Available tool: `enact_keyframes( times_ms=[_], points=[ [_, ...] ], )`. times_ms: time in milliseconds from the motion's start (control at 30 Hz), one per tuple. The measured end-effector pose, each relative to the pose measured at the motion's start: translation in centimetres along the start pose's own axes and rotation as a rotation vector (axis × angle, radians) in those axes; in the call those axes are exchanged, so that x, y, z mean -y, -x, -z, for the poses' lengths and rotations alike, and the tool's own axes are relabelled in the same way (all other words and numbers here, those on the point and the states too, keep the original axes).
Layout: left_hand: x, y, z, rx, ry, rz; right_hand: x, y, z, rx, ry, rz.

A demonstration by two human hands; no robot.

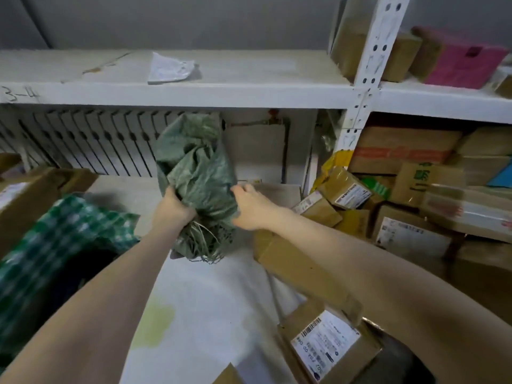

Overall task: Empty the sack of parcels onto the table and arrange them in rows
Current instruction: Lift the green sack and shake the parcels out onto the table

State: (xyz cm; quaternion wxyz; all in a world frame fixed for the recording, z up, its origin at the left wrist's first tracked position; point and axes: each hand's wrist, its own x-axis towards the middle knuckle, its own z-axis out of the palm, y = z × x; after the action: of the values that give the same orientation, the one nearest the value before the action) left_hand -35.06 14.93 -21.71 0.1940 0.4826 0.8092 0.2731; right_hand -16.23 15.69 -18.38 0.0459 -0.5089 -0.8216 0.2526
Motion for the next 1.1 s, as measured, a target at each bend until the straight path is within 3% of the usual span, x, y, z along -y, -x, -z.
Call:
enact_keyframes(
  times_ms=[133, 200, 300, 367, 500, 567, 633, 733, 867, 967, 1100],
  points=[
    [1.0, -3.1, -2.0, 0.325, -0.116, -0.12, -0.9, -3.2, -2.1, 0.018, 0.182, 0.046],
    [2.8, -3.6, -3.9, 0.402, -0.187, -0.163, -1.5, -4.7, -3.5, 0.062, 0.155, 0.004],
    [5.3, -4.1, -6.0, 0.284, -0.139, -0.216, -2.1, -5.9, -5.4, 0.035, 0.034, -0.045],
    [5.7, -5.2, -6.5, 0.229, -0.047, -0.186, -2.0, -6.7, -6.5, -0.084, -0.012, -0.029],
    [5.3, -7.5, -6.6, 0.151, 0.333, 0.131, -0.9, -7.4, -6.6, -0.378, -0.041, 0.121],
    [5.6, -7.5, -7.3, 0.159, 0.31, 0.194, -0.8, -7.9, -6.9, -0.557, 0.13, 0.174],
    [6.3, -7.1, -8.3, 0.157, 0.283, 0.264, -0.9, -8.2, -7.5, -0.649, 0.336, 0.103],
    [7.2, -6.5, -9.1, 0.137, 0.288, 0.297, -1.2, -8.4, -8.7, -0.311, 0.237, -0.119],
    [7.1, -6.1, -9.2, 0.236, 0.2, 0.215, -2.3, -10.0, -8.8, 0.125, 0.209, -0.116],
    [7.1, -6.0, -9.0, 0.305, 0.088, 0.162, -2.5, -10.8, -9.3, 0.294, 0.251, -0.159],
    [5.9, -6.1, -6.4, 0.253, -0.073, 0.154, -4.0, -11.9, -11.3, 0.35, 0.23, -0.287]
  ],
)
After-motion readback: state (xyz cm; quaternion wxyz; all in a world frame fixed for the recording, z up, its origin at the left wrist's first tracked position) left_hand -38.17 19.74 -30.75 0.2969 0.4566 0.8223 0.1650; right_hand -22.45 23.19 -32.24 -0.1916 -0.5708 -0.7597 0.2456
